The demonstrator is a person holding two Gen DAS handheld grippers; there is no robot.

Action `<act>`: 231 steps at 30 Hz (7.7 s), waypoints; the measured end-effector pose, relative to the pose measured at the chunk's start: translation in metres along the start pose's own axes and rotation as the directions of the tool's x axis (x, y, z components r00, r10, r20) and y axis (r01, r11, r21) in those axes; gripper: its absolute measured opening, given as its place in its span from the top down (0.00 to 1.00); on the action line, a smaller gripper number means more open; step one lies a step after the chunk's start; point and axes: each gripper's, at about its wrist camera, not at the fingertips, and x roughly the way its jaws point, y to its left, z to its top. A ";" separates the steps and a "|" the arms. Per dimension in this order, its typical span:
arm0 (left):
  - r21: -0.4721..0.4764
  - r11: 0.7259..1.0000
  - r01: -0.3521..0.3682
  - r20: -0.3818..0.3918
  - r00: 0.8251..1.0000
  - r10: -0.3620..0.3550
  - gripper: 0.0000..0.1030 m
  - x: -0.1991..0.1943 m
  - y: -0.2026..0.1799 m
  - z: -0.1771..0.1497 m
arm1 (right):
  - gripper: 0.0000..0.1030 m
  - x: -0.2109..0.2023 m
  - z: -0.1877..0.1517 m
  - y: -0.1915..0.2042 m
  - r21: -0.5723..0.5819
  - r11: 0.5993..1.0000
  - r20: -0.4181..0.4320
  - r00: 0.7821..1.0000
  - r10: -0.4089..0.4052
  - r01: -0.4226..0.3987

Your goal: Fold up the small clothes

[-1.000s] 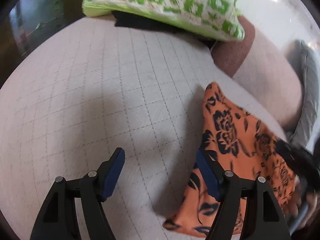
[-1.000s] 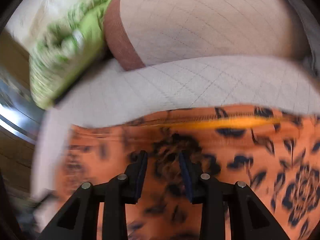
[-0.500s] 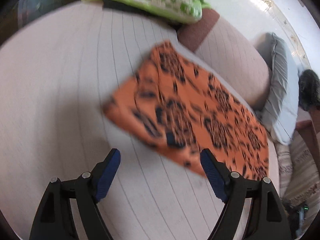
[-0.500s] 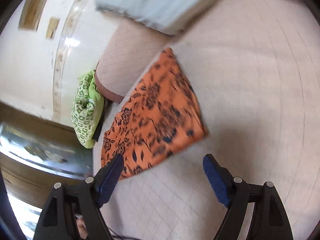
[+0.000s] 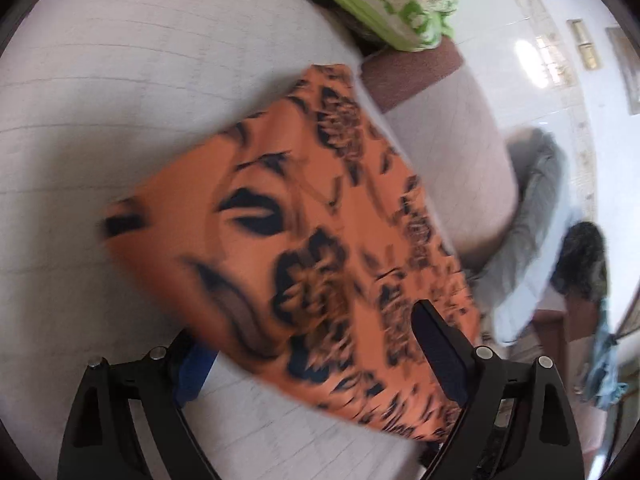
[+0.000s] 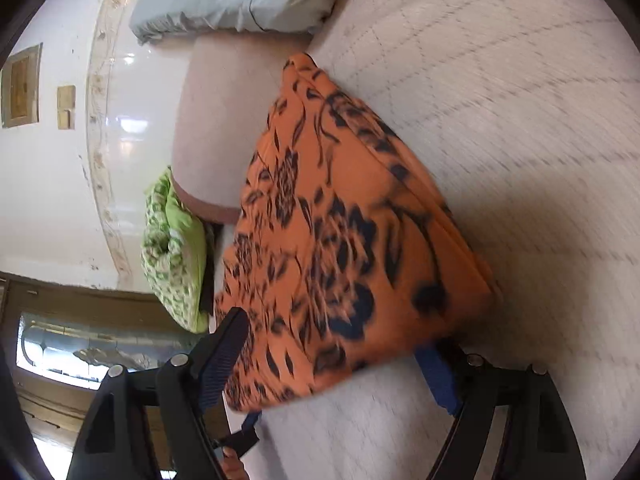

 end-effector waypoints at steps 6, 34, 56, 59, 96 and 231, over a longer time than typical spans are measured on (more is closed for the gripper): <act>0.056 0.998 -0.002 0.046 0.999 0.000 0.61 0.019 -0.008 0.002 | 0.42 0.031 0.016 0.013 -0.071 0.997 0.075 0.997 -0.013 0.018; 0.232 0.964 -0.128 -0.052 0.988 0.143 0.79 -0.112 0.027 -0.177 | 0.80 -0.102 -0.090 -0.007 -0.211 0.929 0.086 0.953 -0.291 0.303; 0.048 0.994 -0.096 -0.021 0.995 0.097 0.32 -0.168 0.062 -0.193 | 0.68 -0.133 -0.139 0.073 -0.493 0.818 0.183 0.954 -0.237 0.297; -0.020 0.996 -0.090 -0.042 0.995 0.089 0.29 -0.158 0.070 -0.179 | 0.68 -0.087 -0.145 0.083 -0.526 0.798 0.134 0.956 -0.263 0.293; 0.490 0.860 -0.141 0.187 0.981 0.054 0.66 -0.159 -0.098 -0.176 | 0.75 -0.010 -0.107 0.046 -0.371 0.928 -0.092 0.994 -0.066 0.027; 0.825 0.565 -0.023 -0.137 0.961 0.240 0.19 -0.067 -0.114 -0.237 | 0.66 -0.149 -0.047 0.048 -0.414 0.882 0.050 0.974 -0.222 0.223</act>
